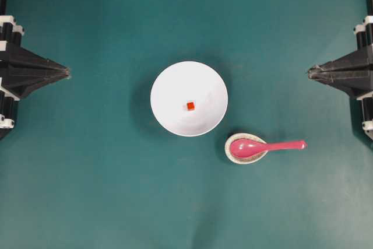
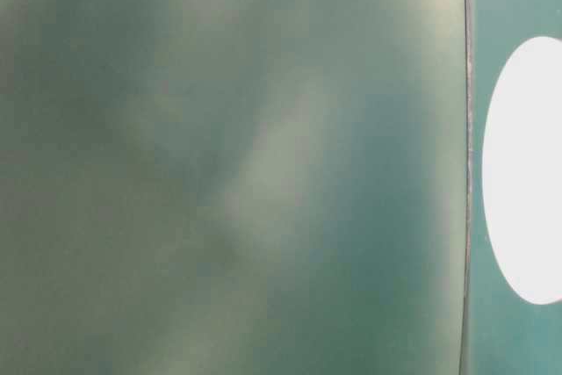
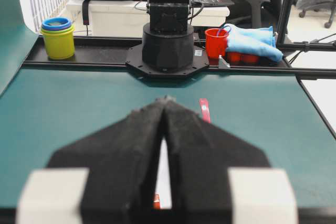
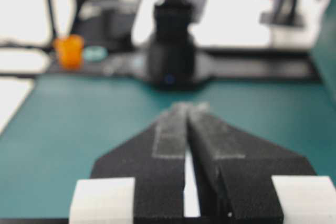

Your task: Grip the spoon and scoop the red block from the bowl with right arm.

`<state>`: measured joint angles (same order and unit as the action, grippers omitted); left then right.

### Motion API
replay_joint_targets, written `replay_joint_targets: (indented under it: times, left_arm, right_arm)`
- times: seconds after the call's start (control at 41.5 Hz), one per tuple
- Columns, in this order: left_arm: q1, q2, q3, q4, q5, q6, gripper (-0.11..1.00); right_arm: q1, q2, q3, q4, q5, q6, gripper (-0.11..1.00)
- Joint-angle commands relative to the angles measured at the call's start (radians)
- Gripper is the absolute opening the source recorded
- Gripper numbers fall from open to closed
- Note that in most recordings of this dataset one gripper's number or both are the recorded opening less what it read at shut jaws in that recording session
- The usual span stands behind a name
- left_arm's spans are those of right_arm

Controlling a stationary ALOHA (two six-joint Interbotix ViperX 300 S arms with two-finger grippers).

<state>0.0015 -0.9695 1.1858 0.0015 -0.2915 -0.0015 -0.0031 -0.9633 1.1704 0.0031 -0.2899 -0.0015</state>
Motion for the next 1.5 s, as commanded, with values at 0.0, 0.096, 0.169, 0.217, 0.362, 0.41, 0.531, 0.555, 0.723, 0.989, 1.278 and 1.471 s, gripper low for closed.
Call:
replay_joint_targets:
  times: [0.0, 0.096, 0.169, 0.217, 0.362, 0.41, 0.531, 0.555, 0.723, 0.989, 1.278, 1.471]
  left_arm:
    - [-0.005, 0.012, -0.040, 0.003, 0.057, -0.014, 0.00]
    - [-0.005, 0.011, -0.063, 0.003, 0.164, -0.014, 0.00]
    - [-0.005, 0.008, -0.069, 0.003, 0.198, -0.014, 0.00]
    - [-0.005, 0.006, -0.071, 0.003, 0.207, -0.014, 0.00]
    - [-0.005, 0.009, -0.071, 0.003, 0.210, -0.014, 0.00]
    - [-0.005, 0.011, -0.071, 0.003, 0.210, -0.014, 0.00]
    - [-0.005, 0.011, -0.072, 0.003, 0.210, -0.014, 0.00]
    - [-0.003, 0.011, -0.072, 0.003, 0.210, -0.014, 0.00]
    - [-0.003, 0.012, -0.071, 0.003, 0.212, -0.014, 0.00]
    - [-0.005, 0.012, -0.071, 0.003, 0.212, -0.014, 0.00]
    - [-0.005, 0.012, -0.072, 0.003, 0.213, -0.014, 0.00]
    - [-0.005, 0.012, -0.071, 0.003, 0.215, -0.012, 0.00]
  right_arm:
    - [0.003, 0.009, -0.017, 0.003, -0.002, 0.006, 0.00]
    - [0.003, 0.011, -0.020, 0.003, 0.032, 0.008, 0.00]
    - [0.003, 0.009, -0.021, 0.005, 0.040, 0.006, 0.00]
    - [0.003, 0.008, -0.021, 0.003, 0.043, 0.006, 0.00]
    - [0.003, 0.009, -0.025, 0.008, 0.057, 0.011, 0.00]
    - [0.003, 0.009, -0.028, 0.011, 0.067, 0.012, 0.00]
    - [0.003, 0.006, -0.044, 0.012, 0.095, 0.012, 0.00]
    - [0.003, 0.006, -0.049, 0.012, 0.103, 0.012, 0.00]
    - [0.003, 0.006, -0.067, 0.014, 0.149, 0.014, 0.04]
    - [0.003, 0.012, -0.081, 0.063, 0.216, 0.029, 0.41]
    - [0.003, 0.043, -0.072, 0.077, 0.296, 0.064, 0.52]
    - [0.009, 0.103, -0.054, 0.078, 0.284, 0.083, 0.52]
